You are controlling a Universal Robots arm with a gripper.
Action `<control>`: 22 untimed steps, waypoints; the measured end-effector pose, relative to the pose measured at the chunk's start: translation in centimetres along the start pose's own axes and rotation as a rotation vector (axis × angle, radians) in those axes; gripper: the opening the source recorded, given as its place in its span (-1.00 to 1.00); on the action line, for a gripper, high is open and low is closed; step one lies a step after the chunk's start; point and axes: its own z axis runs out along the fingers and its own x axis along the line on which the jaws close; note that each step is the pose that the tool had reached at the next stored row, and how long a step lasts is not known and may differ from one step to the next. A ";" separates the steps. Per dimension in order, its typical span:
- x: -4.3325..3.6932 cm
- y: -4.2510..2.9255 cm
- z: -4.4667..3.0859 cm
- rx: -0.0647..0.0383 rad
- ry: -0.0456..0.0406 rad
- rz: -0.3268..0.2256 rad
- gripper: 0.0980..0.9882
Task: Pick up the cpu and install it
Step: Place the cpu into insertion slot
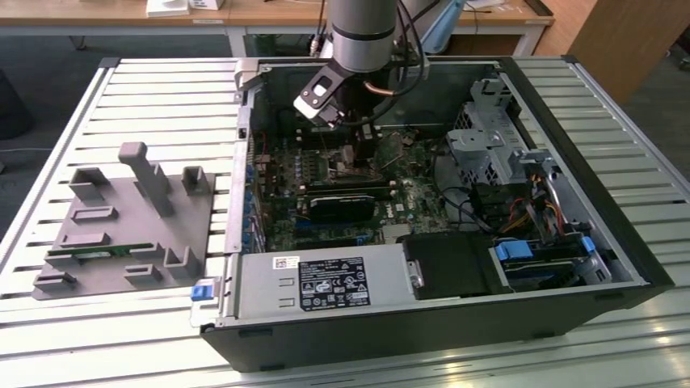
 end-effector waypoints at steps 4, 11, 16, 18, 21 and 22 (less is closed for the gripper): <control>0.00 0.00 0.09 0.000 -0.0001 0.000 -0.02; 0.00 -0.03 0.50 -0.001 -0.0001 0.000 -0.02; 0.00 -0.04 0.79 -0.001 0.0000 0.000 -0.02; 0.00 -0.04 0.84 -0.001 -0.0002 0.000 -0.02; 0.00 -0.05 0.92 -0.001 -0.0001 0.000 -0.02; 0.00 -0.05 0.94 -0.001 -0.0001 0.000 -0.02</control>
